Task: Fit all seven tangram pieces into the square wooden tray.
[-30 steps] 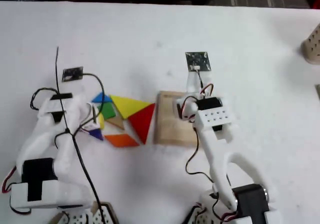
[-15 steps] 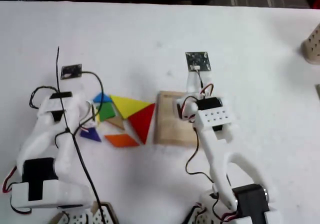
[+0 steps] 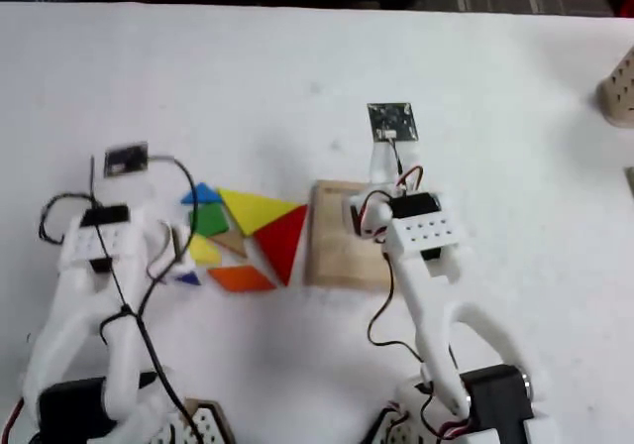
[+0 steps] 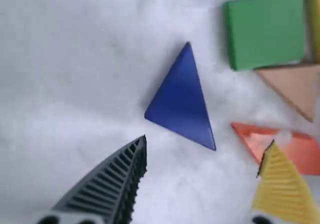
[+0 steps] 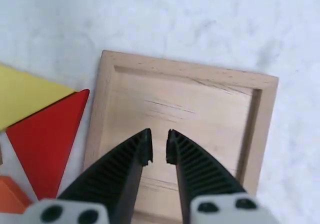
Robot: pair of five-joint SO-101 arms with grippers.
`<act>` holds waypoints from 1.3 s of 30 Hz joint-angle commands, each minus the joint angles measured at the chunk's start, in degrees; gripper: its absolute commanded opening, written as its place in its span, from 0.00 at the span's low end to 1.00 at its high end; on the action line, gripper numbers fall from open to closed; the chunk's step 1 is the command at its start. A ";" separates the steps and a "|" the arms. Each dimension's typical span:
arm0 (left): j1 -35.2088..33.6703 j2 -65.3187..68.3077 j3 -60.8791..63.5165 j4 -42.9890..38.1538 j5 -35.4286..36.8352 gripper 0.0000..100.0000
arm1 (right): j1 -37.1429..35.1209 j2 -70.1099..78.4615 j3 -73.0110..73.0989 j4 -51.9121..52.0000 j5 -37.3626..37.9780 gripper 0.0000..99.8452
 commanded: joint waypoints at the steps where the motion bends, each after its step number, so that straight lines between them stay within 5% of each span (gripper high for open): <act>1: -3.65 -2.86 2.64 -2.90 0.88 0.33 | 0.31 -3.65 -0.53 -0.66 -0.88 0.05; 10: -6.29 -2.86 6.68 -14.95 0.97 0.15 | 0.31 -3.65 -0.44 -0.57 -0.88 0.05; 21: 2.68 -3.38 8.53 -10.90 0.97 0.38 | 0.31 -3.74 0.09 -0.66 -0.88 0.05; 39: -0.22 -2.86 8.18 -12.84 1.49 0.31 | 0.22 -3.74 0.26 -0.66 -0.88 0.05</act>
